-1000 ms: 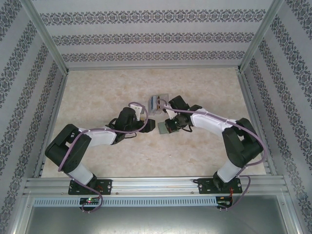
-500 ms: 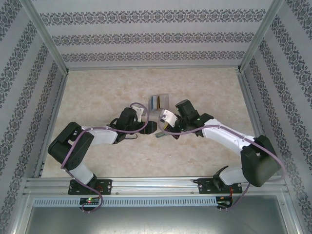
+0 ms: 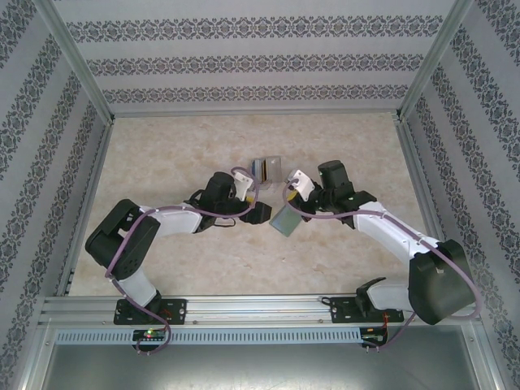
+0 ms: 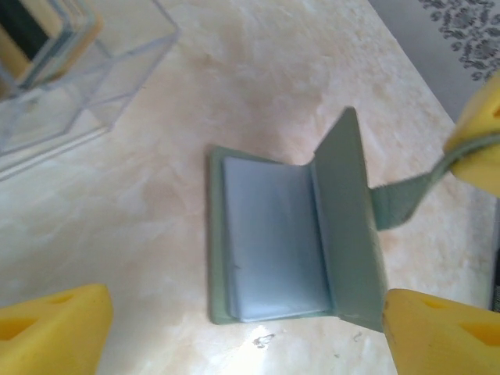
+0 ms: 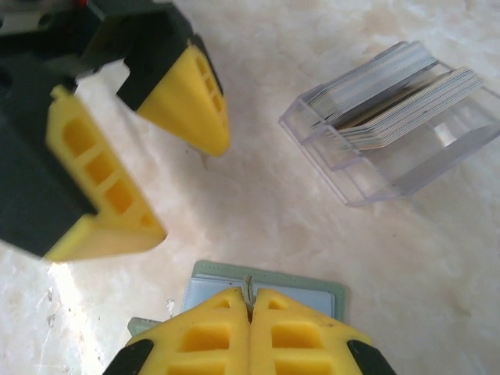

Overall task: Put the credit cards into the card holder
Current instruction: Open the button on the card holder, then open the card holder at the center of the table.

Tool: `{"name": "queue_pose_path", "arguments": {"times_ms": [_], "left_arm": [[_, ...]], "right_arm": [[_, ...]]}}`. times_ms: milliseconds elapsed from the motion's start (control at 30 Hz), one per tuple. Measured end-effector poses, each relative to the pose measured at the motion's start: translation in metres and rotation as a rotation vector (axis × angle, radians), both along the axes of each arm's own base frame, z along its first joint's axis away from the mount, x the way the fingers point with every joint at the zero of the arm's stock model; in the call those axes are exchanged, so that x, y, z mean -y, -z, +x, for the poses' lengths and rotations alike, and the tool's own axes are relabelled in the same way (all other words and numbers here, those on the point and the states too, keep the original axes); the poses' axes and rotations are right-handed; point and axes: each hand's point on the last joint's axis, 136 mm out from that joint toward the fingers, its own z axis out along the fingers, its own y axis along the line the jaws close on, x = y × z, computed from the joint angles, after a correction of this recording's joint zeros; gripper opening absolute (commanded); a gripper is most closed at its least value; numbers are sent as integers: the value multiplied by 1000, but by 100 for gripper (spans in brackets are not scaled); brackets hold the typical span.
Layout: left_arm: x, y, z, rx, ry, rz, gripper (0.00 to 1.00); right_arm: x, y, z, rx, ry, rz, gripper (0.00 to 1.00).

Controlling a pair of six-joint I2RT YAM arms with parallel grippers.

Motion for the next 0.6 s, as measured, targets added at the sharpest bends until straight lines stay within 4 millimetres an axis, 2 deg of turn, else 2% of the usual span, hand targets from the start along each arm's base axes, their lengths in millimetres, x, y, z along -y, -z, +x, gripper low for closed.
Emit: {"name": "queue_pose_path", "arguments": {"times_ms": [33,200,300,433,500,600], "left_arm": [[3,1,-1,-4,11,1,89],[17,20,0,-65,36,25,75],[15,34,1,-103,19,46,72],[12,41,1,-125,0,63,71],[12,41,1,-128,-2,62,71],[13,41,1,-137,-6,59,70]], "right_arm": [[0,0,1,0,3,6,0],[0,3,5,-20,22,28,1],[7,6,11,-54,103,30,11],[38,13,28,-125,368,26,34],[61,16,30,-161,536,54,41],[85,17,19,-225,750,133,43]]}}
